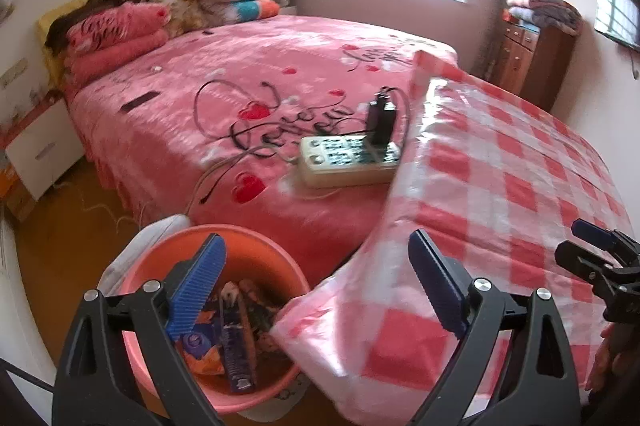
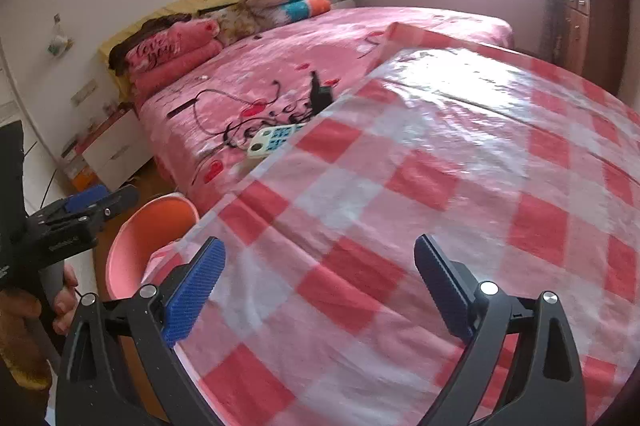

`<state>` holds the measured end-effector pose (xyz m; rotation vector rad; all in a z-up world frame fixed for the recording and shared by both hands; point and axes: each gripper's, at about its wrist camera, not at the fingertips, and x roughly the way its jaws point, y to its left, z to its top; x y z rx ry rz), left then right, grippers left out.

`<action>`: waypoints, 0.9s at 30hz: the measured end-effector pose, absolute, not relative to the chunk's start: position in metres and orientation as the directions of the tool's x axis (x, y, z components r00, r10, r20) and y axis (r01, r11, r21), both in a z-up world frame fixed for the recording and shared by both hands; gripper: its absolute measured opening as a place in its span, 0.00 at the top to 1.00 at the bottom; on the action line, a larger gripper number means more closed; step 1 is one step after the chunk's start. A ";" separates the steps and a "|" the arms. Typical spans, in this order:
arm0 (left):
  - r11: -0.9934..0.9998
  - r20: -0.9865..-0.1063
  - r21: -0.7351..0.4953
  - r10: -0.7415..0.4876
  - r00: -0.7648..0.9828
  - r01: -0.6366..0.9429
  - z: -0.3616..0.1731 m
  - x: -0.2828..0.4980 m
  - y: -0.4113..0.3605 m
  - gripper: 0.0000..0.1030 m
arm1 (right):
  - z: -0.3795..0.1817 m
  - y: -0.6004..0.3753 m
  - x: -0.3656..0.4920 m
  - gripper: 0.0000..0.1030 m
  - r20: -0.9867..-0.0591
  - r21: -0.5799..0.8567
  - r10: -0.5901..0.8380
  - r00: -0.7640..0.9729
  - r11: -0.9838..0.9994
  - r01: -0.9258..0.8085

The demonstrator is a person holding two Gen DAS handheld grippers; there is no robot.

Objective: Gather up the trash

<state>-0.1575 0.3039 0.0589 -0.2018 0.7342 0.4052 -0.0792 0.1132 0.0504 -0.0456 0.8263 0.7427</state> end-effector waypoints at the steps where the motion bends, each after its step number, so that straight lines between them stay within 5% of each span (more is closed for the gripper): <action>1: 0.909 -0.681 -0.029 0.286 0.674 -0.415 0.062 -0.154 0.297 0.09 | 0.051 0.109 -0.079 0.08 -0.679 0.239 0.579 0.451 0.756 -0.610; 27: 0.979 -0.611 0.058 0.188 0.769 -0.193 0.104 -0.095 0.161 0.04 | 0.058 -0.023 -0.063 0.08 -0.599 0.215 0.439 0.670 0.894 -0.393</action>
